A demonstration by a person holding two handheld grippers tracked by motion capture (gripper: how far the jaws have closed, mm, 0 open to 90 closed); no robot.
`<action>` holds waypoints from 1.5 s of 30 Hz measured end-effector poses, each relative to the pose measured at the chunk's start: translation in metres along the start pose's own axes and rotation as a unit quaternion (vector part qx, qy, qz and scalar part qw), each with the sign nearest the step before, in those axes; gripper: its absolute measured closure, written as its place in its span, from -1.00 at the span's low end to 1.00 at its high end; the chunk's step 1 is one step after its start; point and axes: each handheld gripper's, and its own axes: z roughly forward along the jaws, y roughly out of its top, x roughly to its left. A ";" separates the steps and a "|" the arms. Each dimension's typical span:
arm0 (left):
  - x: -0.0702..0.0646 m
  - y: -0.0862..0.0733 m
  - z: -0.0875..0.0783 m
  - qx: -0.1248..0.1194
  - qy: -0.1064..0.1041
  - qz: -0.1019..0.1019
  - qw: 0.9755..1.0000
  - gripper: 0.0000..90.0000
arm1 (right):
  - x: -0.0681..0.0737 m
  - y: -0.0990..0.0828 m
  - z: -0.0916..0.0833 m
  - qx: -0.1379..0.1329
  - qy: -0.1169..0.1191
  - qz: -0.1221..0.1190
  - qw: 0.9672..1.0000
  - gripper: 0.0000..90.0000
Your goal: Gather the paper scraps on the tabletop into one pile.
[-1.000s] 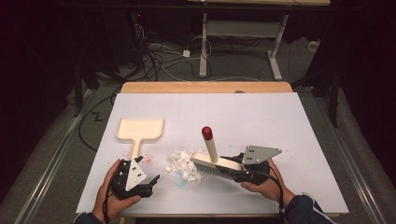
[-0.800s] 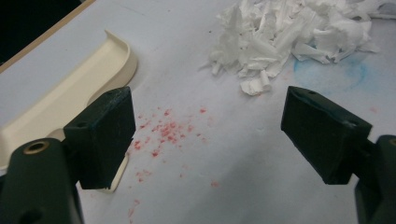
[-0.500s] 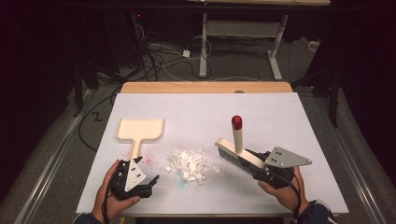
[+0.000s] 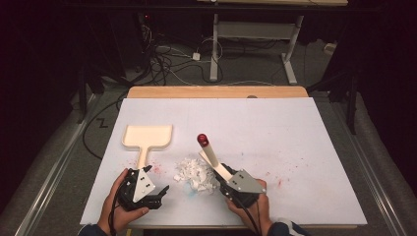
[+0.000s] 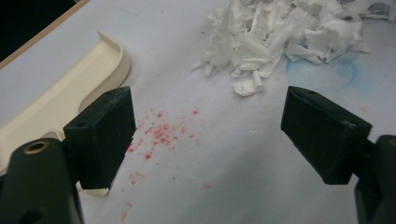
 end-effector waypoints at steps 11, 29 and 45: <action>0.001 0.000 0.000 -0.001 0.001 -0.001 1.000 -0.62 | -0.029 0.022 -0.002 -0.006 0.007 0.047 0.999 0.51; -0.001 0.003 -0.003 0.003 0.022 0.001 1.000 -0.62 | -0.132 -0.007 -0.126 0.036 0.158 0.100 0.982 0.51; -0.007 0.004 0.004 0.016 0.003 0.015 1.000 -0.62 | -0.207 -0.037 -0.075 0.197 0.189 0.238 0.932 0.10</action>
